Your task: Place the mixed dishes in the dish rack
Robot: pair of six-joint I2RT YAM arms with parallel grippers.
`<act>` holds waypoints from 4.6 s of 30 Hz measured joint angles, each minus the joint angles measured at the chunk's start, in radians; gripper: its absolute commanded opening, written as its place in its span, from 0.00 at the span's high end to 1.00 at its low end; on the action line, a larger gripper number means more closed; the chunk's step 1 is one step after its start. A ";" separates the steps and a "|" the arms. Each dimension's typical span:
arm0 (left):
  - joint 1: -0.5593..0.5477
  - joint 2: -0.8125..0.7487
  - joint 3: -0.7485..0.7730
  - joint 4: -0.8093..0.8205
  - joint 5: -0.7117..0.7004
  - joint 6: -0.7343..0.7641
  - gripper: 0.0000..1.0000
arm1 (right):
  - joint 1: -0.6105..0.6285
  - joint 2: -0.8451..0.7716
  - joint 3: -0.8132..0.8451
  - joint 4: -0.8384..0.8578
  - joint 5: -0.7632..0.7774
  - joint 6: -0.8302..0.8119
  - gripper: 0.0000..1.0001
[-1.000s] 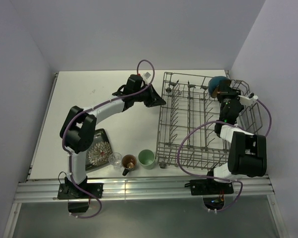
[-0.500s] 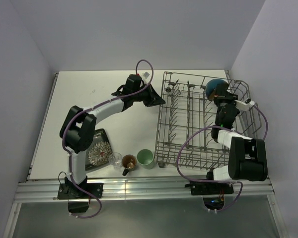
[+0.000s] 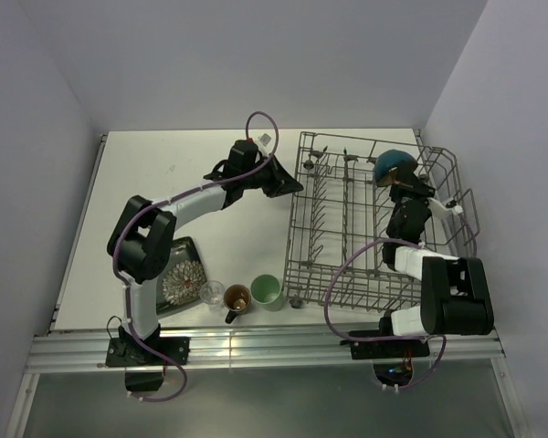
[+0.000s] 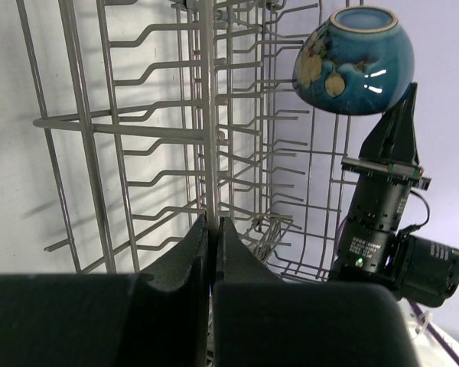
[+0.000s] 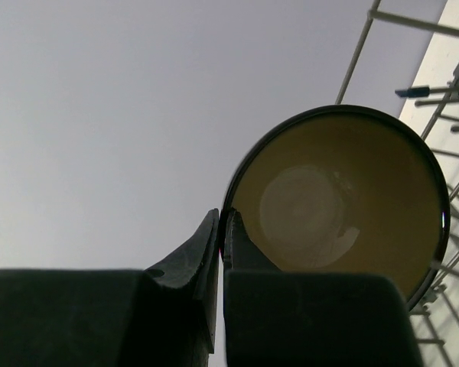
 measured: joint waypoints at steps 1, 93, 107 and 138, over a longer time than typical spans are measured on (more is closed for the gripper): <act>0.000 -0.003 -0.006 0.003 -0.003 -0.004 1.00 | 0.011 -0.005 -0.007 0.000 0.019 0.017 1.00; -0.033 -0.097 -0.136 0.071 -0.188 -0.047 1.00 | -0.054 -0.352 0.498 -1.292 -0.135 -0.107 0.71; -0.031 -0.111 -0.122 0.011 -0.212 -0.026 1.00 | -0.096 0.392 1.126 -1.554 -0.390 -0.406 1.00; 0.005 0.062 0.177 -0.167 -0.250 0.007 1.00 | -0.064 0.790 1.567 -1.823 -0.297 -0.655 1.00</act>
